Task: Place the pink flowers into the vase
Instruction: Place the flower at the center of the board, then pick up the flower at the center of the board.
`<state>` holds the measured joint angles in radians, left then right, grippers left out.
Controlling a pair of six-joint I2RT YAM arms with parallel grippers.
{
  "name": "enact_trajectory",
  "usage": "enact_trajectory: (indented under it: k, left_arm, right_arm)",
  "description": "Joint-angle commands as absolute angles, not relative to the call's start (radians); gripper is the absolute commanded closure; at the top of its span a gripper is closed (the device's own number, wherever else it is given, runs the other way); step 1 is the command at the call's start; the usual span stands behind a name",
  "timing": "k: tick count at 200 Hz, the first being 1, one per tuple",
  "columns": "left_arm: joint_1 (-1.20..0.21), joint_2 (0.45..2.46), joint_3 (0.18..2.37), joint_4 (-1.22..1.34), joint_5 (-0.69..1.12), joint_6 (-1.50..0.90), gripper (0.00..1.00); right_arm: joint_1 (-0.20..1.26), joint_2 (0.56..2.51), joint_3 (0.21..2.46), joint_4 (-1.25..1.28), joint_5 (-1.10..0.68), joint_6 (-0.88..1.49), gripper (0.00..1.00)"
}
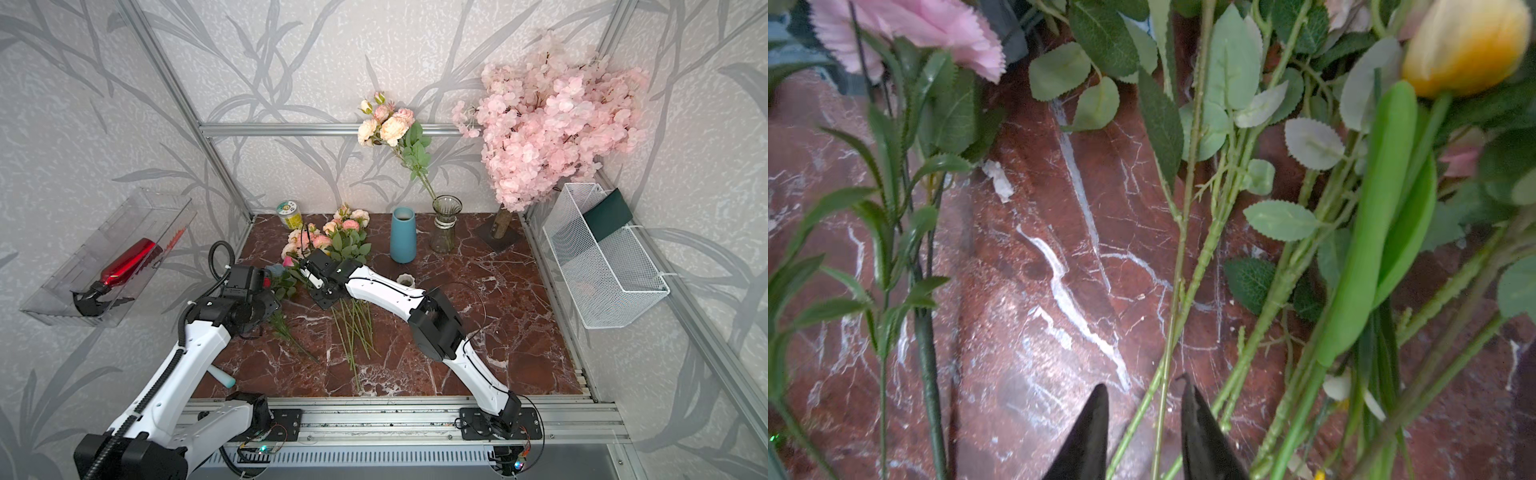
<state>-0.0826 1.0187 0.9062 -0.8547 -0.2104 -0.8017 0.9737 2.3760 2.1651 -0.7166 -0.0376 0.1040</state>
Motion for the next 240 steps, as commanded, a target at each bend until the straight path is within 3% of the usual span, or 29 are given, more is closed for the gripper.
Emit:
enact_trajectory:
  k: [1, 57, 129, 157, 176, 240]
  left_arm:
    - [-0.071, 1.014, 0.958, -0.927, -0.255, -0.763, 0.32]
    - [-0.030, 1.022, 0.948, -0.913, -0.216, -0.753, 0.33]
    - [-0.008, 0.985, 0.953, -0.912, -0.186, -0.739, 0.33]
    - [-0.005, 0.972, 0.962, -0.916, -0.184, -0.736, 0.33]
    - [-0.006, 0.966, 0.963, -0.912, -0.178, -0.735, 0.33]
    - [-0.005, 0.964, 0.957, -0.885, -0.152, -0.736, 0.33]
  right_arm:
    - [0.978, 2.440, 2.248, -0.771, -0.004, 0.085, 0.71]
    - [0.979, 2.605, 2.473, -0.861, 0.016, 0.052, 0.74]
    - [0.976, 2.669, 2.530, -0.857, 0.040, 0.036, 0.78]
    - [0.977, 2.686, 2.562, -0.872, 0.042, 0.037, 0.91]
    - [0.977, 2.661, 2.601, -0.908, 0.031, 0.049, 1.00]
    - [0.973, 2.445, 2.524, -0.832, 0.002, 0.180, 1.00]
